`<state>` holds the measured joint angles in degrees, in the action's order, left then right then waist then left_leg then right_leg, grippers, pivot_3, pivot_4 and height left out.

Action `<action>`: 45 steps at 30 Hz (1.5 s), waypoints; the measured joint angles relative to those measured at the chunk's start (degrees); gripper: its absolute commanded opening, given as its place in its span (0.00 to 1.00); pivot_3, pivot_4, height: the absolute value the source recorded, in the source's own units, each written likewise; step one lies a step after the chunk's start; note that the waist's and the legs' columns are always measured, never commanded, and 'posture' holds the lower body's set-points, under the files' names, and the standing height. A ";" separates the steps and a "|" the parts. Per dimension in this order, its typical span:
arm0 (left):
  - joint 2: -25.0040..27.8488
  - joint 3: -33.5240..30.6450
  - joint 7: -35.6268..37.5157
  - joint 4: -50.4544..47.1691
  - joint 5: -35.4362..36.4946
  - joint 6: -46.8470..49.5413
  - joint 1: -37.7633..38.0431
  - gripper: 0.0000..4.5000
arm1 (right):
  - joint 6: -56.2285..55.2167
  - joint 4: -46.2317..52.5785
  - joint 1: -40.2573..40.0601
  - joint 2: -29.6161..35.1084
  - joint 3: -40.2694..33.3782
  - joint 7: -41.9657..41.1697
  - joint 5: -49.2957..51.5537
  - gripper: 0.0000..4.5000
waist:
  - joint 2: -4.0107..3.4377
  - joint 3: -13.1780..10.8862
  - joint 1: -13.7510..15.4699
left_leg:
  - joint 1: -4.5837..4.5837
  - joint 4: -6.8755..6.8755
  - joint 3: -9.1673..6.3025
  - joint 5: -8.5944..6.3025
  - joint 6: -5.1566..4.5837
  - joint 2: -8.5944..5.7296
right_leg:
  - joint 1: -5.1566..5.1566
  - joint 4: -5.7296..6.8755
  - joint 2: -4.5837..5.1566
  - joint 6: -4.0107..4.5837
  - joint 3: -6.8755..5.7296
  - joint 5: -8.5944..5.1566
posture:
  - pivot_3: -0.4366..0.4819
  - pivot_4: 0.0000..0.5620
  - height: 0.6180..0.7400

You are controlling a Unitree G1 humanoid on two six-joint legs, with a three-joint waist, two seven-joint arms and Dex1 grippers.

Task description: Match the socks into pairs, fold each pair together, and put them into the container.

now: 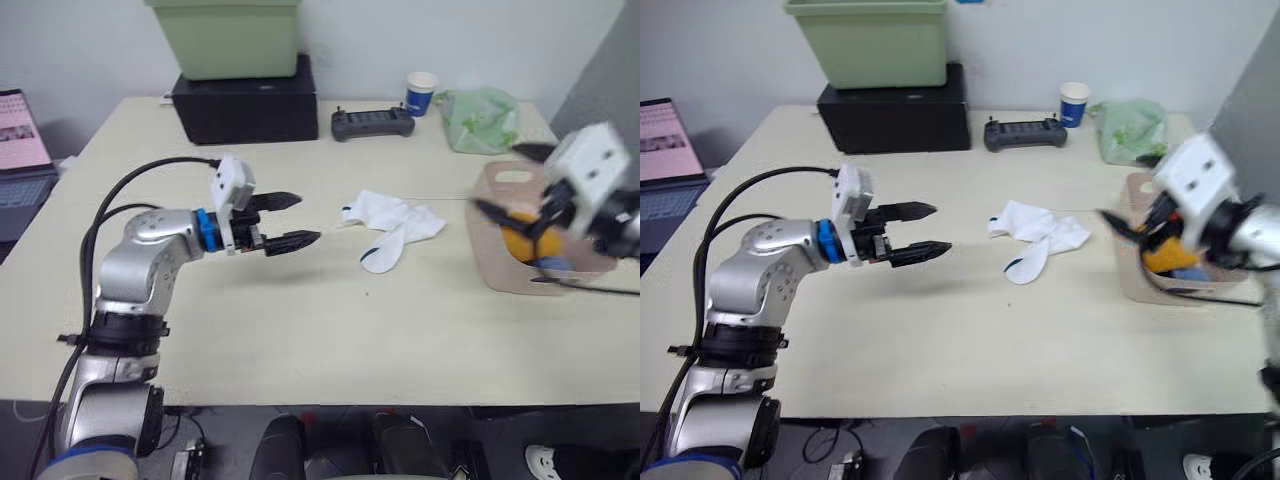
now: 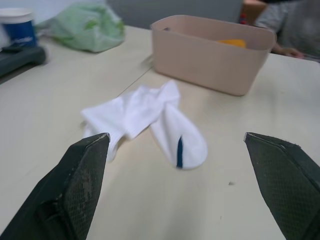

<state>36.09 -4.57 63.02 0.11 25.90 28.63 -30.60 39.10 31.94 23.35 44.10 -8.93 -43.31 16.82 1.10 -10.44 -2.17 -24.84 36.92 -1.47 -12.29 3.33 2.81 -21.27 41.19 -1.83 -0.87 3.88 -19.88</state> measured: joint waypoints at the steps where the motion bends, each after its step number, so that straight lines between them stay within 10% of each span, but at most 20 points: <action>1: 1.29 -0.82 -0.09 -1.03 -0.50 -1.79 3.74 1.00 | -0.31 2.12 -2.73 -1.26 2.16 1.08 -0.28 0.99 | -0.01 0.01 0.40 | 0.01 0.04 -0.01 0.00 0.02 -0.04 | 0.11 -0.12 0.10 -0.07 0.08 -0.04 | 0.48 0.27 0.96; 13: 3.12 -0.21 -1.12 -5.52 -4.24 -9.17 19.03 1.00 | -4.65 5.40 -24.47 -8.34 7.54 7.43 -3.74 0.99 | 0.21 0.07 0.46 | 0.07 0.04 0.01 -0.05 -0.08 -0.36 | 0.16 -0.06 0.62 -0.18 0.06 -0.05 | 0.48 0.27 0.96; 23: -7.42 14.69 -1.98 -3.86 -7.17 -7.76 4.41 1.00 | -2.50 10.44 -29.43 -7.48 6.90 8.58 -3.13 0.99 | 0.23 0.08 0.53 | 0.03 0.08 0.11 -0.05 -0.08 -0.27 | 0.20 -0.08 0.07 -0.18 0.02 -0.05 | 0.48 0.27 0.96; 32: -25.16 27.21 -7.73 22.53 -22.06 -21.21 -11.68 1.00 | 2.64 16.90 -35.81 -9.30 2.33 13.93 -2.26 0.99 | 0.24 0.09 0.30 | 0.02 0.07 0.15 -0.06 -0.10 -0.62 | 0.17 -0.09 0.00 -0.18 0.10 -0.05 | 0.48 0.27 0.96; 45: -28.80 29.15 -12.29 38.68 -31.62 -25.92 -18.27 0.14 | 4.02 19.64 -36.24 -9.40 1.82 17.48 -2.23 1.00 | 0.22 0.10 0.14 | 0.05 0.07 0.10 -0.05 -0.10 -0.60 | 0.18 -0.02 -0.09 -0.18 0.09 -0.05 | 0.48 0.27 0.96</action>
<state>7.29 24.58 50.73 38.79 -5.72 2.71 -48.88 43.12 51.58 -12.89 34.70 -7.11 -25.83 14.59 1.32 -10.34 -2.02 -24.79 36.99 -1.37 -12.34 3.23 2.21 -21.09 41.16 -1.92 -1.05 3.97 -19.93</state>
